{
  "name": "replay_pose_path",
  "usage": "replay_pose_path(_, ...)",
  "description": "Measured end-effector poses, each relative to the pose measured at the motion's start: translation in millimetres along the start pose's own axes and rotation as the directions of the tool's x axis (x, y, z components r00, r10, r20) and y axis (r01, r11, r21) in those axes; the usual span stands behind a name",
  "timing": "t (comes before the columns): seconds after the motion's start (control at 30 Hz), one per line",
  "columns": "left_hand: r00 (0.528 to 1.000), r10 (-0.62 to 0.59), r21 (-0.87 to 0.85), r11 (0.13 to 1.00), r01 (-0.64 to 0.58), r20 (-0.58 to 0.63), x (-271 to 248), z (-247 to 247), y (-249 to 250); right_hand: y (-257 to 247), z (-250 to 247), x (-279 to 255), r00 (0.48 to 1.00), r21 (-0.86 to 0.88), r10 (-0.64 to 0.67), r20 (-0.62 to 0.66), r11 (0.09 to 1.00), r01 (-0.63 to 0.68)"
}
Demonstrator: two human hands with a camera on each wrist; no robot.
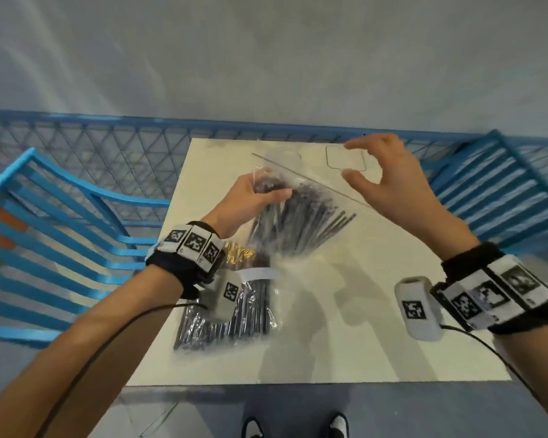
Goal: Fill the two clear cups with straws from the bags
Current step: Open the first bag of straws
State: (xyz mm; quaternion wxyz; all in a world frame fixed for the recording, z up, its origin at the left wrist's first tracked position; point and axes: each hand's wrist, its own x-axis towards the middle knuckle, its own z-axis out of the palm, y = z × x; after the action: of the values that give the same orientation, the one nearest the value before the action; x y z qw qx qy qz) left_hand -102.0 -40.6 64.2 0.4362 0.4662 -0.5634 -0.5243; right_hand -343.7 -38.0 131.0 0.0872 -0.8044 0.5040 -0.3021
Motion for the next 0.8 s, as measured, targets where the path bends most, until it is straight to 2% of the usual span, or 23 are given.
replay_pose_path(0.1, 0.994, 0.079, 0.049, 0.995, -0.083, 0.077, 4, 30, 11, 3, -2, 0, 0.99, -0.014, -0.008, 0.144, 1.0, 0.01)
replay_pose_path(0.13, 0.993, 0.098, 0.042, 0.994, -0.101, 0.067, 5, 40, 14, 6, -1, -1, 0.982, -0.003, -0.004, 0.187, 1.0, 0.005)
replay_pose_path(0.2, 0.993, 0.119, 0.042, 0.992, -0.119, 0.011, 10, 58, 16, 14, 2, -5, 0.982, 0.009, -0.011, 0.189, 1.0, 0.01)
replay_pose_path(0.27, 0.992, 0.094, 0.065, 0.994, -0.089, -0.083, 16, 72, 10, 25, 1, -8, 0.984, 0.0, 0.016, 0.176, 1.0, -0.016)
replay_pose_path(0.33, 0.976, 0.057, 0.175, 0.984, -0.02, -0.212, 23, 83, -1, 39, -2, -12, 0.979, 0.021, 0.067, 0.193, 0.997, -0.072)
replay_pose_path(0.4, 0.932, 0.055, 0.268, 0.962, 0.047, -0.358, 26, 94, -8, 56, -4, -14, 0.97, 0.087, 0.121, 0.212, 0.986, -0.141)
replay_pose_path(0.5, 0.855, 0.126, 0.323, 0.945, 0.051, -0.502, 28, 114, -4, 76, -7, -15, 0.958, 0.184, 0.165, 0.235, 0.96, -0.211)
replay_pose_path(0.53, 0.863, 0.106, 0.317, 0.946, 0.065, -0.495, 29, 122, -1, 80, -7, -15, 0.954, 0.207, 0.172, 0.245, 0.952, -0.225)
replay_pose_path(0.6, 0.927, -0.025, 0.225, 0.967, 0.118, -0.374, 29, 140, 6, 86, -5, -14, 0.949, 0.233, 0.18, 0.258, 0.942, -0.242)
replay_pose_path(0.67, 0.958, -0.125, 0.131, 0.978, 0.163, -0.26, 26, 159, 12, 89, -1, -16, 0.945, 0.274, 0.181, 0.271, 0.927, -0.256)
replay_pose_path(0.73, 0.952, -0.131, 0.139, 0.975, 0.175, -0.278, 24, 171, 12, 91, 2, -20, 0.944, 0.344, 0.174, 0.28, 0.9, -0.268)
replay_pose_path(0.8, 0.93, -0.139, 0.124, 0.974, 0.191, -0.341, 22, 173, 10, 93, 4, -24, 0.929, 0.462, 0.175, 0.325, 0.828, -0.317)
